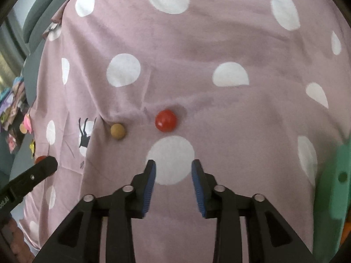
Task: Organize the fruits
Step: 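Carry both red tomatoes over the green bowl with both tools, then open both tools to drop the tomatoes into the green bowl, then grasp a small yellow fruit with the right tool while the left tool grasps the other, then carry both yellow fruits over the green bowl with both tools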
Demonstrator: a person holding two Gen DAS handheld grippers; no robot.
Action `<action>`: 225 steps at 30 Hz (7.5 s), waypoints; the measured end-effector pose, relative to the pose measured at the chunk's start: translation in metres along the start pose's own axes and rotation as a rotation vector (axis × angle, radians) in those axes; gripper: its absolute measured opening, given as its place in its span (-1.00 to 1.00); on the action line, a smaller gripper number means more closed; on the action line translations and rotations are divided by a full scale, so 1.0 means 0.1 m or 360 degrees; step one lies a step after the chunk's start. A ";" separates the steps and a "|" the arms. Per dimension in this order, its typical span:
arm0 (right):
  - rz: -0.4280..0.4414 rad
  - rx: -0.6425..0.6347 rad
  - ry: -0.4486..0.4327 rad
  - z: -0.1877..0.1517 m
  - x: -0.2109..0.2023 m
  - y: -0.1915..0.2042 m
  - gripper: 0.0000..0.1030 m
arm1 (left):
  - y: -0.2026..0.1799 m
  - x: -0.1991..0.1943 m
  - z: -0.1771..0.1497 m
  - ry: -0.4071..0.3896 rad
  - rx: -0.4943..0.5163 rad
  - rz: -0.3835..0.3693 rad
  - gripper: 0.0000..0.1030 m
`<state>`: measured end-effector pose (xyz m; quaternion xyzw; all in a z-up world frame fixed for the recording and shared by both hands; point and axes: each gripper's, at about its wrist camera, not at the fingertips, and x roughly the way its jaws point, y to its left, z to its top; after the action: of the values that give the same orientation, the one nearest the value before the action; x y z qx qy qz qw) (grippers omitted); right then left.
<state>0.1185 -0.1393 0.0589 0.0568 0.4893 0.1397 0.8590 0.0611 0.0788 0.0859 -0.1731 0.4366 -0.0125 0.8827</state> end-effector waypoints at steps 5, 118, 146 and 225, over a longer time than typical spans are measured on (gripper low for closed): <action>0.0033 0.0129 0.0036 0.24 0.28 0.01 -0.17 | 0.06 0.03 0.03 0.0024 -0.0051 -0.0017 -0.47; 0.0165 0.0078 -0.0093 -0.52 -0.56 -0.01 0.05 | -0.03 -0.16 0.02 -0.0042 0.0015 0.0050 0.37; 0.0362 0.0047 0.0265 -0.31 0.09 0.36 -0.43 | -0.19 0.24 0.36 0.0061 0.0039 -0.0039 -0.49; -0.0539 0.0649 -0.0626 -0.49 -1.93 -1.63 -0.43 | -2.70 -0.13 -0.67 -0.0130 0.0967 -0.0368 -0.51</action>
<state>0.0133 -0.3535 0.1541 0.1712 0.3346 -0.1197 0.9189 0.0361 -0.1924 0.1446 0.0495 0.3547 -0.2354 0.9035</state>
